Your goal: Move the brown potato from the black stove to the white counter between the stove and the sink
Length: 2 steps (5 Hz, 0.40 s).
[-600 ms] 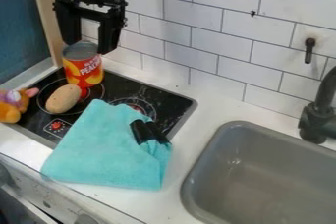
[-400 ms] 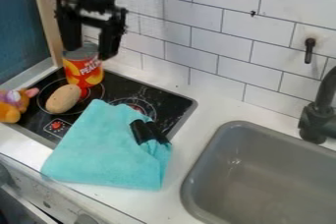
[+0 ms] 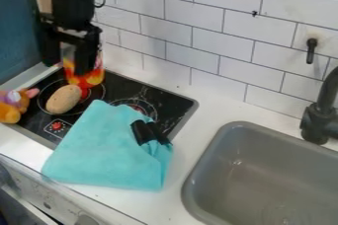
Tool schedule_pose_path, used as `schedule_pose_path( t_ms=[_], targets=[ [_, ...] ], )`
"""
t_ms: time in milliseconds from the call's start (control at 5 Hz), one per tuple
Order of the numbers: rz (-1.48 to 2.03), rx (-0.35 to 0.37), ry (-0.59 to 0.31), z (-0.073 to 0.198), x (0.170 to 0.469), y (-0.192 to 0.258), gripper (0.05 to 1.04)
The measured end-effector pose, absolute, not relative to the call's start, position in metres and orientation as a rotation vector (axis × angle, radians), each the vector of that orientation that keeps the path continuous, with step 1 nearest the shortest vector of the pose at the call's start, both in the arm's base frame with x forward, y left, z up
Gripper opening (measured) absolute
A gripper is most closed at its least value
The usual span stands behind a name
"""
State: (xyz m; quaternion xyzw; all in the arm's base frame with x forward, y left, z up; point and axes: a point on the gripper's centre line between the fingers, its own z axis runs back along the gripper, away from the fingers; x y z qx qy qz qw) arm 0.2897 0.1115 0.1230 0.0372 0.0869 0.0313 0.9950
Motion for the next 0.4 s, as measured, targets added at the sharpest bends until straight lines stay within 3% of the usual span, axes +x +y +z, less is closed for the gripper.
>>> schedule_pose_path(
  t_ms=[200,400],
  targets=[
    [0.068,0.106,0.176,0.123,0.287,0.122,0.999],
    [0.094,0.099,0.239,0.107,0.279,0.140,0.999]
  ],
)
